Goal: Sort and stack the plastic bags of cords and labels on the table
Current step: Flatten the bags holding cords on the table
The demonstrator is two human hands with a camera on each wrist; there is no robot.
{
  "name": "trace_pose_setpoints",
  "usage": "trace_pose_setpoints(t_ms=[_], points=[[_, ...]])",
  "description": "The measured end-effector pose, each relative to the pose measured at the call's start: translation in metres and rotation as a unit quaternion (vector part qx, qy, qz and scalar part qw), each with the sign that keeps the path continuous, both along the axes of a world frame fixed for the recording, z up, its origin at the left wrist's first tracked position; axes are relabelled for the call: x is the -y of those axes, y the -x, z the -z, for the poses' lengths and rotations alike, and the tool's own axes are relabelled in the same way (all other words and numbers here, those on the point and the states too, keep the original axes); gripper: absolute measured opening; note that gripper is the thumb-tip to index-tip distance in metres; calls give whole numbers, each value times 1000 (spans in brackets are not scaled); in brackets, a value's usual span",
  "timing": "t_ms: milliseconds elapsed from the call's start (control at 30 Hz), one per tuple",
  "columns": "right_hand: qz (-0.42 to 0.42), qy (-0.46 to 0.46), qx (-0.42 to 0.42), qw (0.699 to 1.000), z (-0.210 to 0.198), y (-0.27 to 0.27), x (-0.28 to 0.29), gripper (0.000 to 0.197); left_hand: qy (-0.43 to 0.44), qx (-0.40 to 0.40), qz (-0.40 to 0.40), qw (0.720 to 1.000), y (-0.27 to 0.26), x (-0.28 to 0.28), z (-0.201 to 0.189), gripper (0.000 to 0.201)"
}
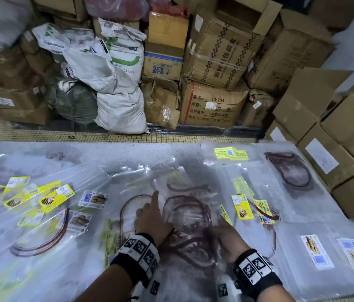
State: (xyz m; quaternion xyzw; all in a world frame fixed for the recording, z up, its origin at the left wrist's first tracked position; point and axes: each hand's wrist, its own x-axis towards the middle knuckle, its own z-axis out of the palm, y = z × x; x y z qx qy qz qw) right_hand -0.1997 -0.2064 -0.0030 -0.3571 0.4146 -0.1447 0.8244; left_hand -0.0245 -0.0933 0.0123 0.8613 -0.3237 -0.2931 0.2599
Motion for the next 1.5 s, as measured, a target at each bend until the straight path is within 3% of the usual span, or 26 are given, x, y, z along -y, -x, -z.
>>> trace_pose_setpoints(t_ms=[67,167,233,300,400,467,533,567,667,733,833,933,1000,1100,1200,1333,1500], points=[[8,-15,-14,1000,-1,-2,-2,43,-60,41,39,997,4,0,1,107],[-26,-44,-5,999,-15,-5,-2,23,-36,28,70,997,3,-1,14,117],[0,-83,12,996,-20,-5,0,54,-15,28,75,997,-1,-1,22,115],[8,-107,11,994,-23,-5,1,64,-25,35,85,995,-5,-3,25,103],[-22,21,-24,999,-13,-8,2,23,-21,36,100,994,-8,-6,23,89],[-32,95,-55,993,-6,-6,1,38,33,-12,63,997,-12,-9,22,81],[-49,130,-63,988,-16,-6,-3,34,107,-52,-27,993,-23,-15,19,61],[-50,141,-52,987,-21,-6,-4,32,113,-30,-72,991,-32,-21,18,54],[-21,136,-14,990,-19,-3,2,41,-59,99,-114,987,-56,-44,16,57],[-5,100,-3,995,-9,0,6,41,-135,92,-113,980,-59,-56,16,65],[14,87,-62,994,2,2,7,38,-146,83,-108,980,-57,-62,21,71],[-7,105,-99,989,5,4,5,29,-118,83,-127,981,-65,-63,18,68],[3,95,-96,991,1,5,2,38,-82,62,-155,983,-71,-65,17,67],[1,100,-94,990,0,6,2,38,-4,46,-190,981,-81,-71,21,50],[-3,99,-115,988,9,7,5,33,44,-29,-218,975,-84,-76,22,53],[-3,89,-115,989,6,5,3,35,76,-27,-148,986,-72,-72,17,26],[-2,82,-104,991,13,8,6,40,158,-116,-102,975,-60,-70,22,39]])
